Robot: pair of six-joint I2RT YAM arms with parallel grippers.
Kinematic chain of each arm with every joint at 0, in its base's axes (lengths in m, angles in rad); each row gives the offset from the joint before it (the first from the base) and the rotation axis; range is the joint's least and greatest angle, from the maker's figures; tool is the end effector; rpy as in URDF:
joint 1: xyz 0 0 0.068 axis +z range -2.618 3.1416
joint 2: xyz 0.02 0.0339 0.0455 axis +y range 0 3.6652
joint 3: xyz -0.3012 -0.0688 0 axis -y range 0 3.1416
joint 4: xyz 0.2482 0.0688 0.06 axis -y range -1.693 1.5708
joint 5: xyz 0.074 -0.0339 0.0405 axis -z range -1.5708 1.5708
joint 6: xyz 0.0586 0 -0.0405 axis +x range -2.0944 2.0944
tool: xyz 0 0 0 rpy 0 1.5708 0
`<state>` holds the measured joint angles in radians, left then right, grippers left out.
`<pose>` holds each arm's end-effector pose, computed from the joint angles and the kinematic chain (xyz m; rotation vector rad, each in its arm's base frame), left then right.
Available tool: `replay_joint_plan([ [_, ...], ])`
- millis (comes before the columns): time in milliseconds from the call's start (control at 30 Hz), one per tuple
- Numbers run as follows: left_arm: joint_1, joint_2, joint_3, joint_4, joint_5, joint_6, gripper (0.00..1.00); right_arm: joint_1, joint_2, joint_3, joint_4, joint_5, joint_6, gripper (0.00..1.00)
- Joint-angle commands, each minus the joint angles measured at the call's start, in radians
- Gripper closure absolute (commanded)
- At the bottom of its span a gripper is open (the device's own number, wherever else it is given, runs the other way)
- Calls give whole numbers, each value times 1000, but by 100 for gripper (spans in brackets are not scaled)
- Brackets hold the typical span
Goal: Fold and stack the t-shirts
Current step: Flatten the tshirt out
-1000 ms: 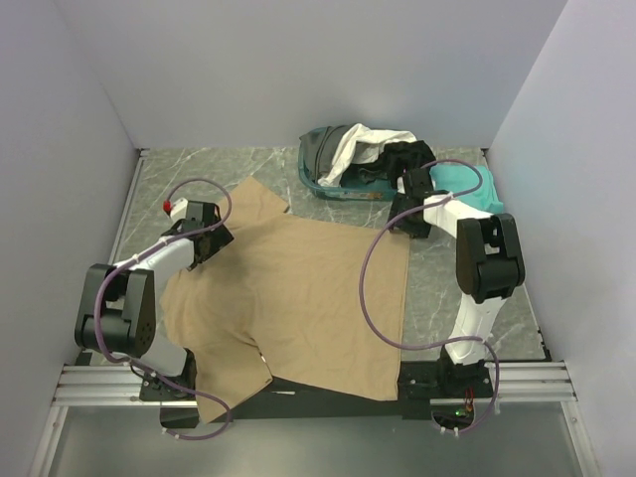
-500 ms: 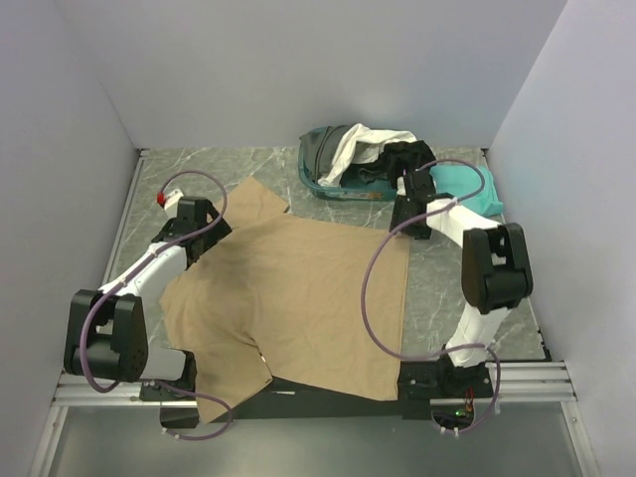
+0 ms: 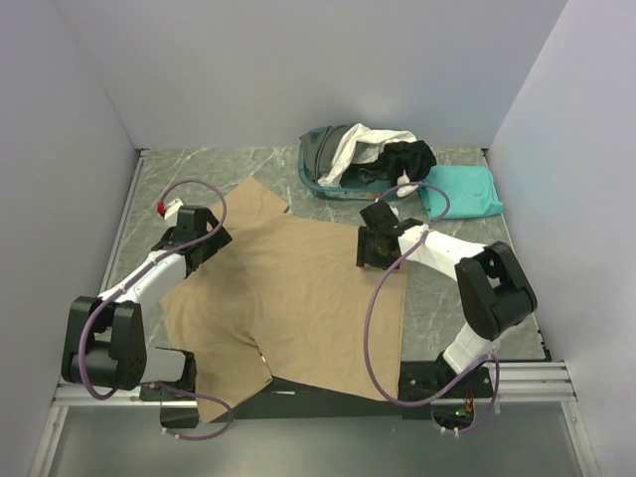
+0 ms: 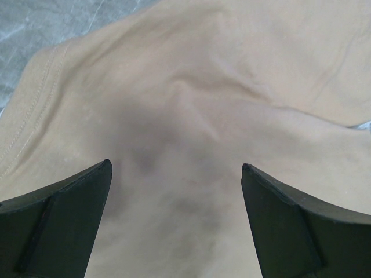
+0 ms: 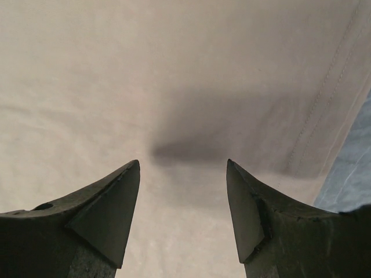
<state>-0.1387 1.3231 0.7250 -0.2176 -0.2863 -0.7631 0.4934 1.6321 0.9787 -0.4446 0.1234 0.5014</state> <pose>0.2740 -0.0215 0.2205 -0.8470 2.1882 -0.1009 0.2960 0.1510 0.1932 0.0503 2.6638 0.1616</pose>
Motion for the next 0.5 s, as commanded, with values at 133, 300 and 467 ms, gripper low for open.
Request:
replay_joint_plan([
  [133,4,11,1,17,-7,-22,1,-50,156,92,-108,36,16,31],
  [300,4,24,4,18,-16,-13,0,-114,196,146,-121,39,-23,30],
  [467,4,56,13,26,-7,-7,1,-179,209,181,-117,30,-67,30],
])
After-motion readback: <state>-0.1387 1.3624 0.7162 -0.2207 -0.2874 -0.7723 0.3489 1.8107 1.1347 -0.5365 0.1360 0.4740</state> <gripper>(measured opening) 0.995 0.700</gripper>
